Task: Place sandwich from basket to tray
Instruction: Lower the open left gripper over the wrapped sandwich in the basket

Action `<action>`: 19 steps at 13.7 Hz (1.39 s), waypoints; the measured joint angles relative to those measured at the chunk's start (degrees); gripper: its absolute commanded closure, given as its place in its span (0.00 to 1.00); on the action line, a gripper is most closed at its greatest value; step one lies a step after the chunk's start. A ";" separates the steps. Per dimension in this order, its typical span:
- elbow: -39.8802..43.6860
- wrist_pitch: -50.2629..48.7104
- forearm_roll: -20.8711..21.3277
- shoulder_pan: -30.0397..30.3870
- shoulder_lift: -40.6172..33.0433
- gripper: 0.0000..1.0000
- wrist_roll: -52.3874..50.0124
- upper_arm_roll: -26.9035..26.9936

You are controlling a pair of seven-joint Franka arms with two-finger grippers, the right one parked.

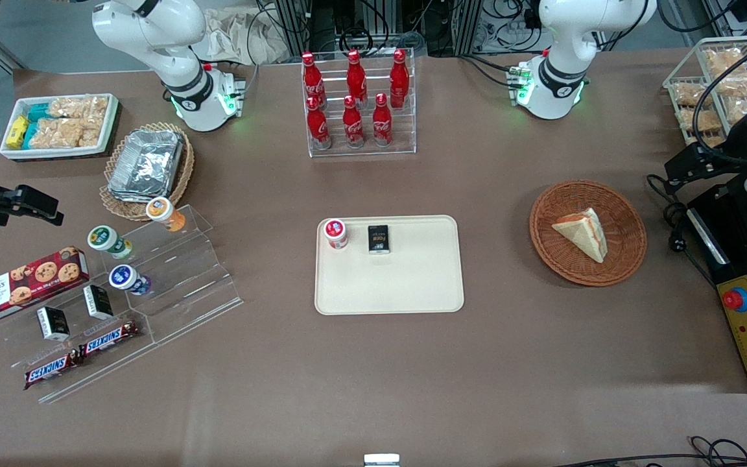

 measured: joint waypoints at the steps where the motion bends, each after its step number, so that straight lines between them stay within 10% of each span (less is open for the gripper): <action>1: 0.00 -0.20 0.00 0.00 0.16 0.00 -0.51 0.03; 9: -2.92 1.27 0.32 0.02 2.29 0.00 -18.87 0.22; 19: -41.66 36.74 0.74 -0.20 -3.55 0.00 -52.06 0.11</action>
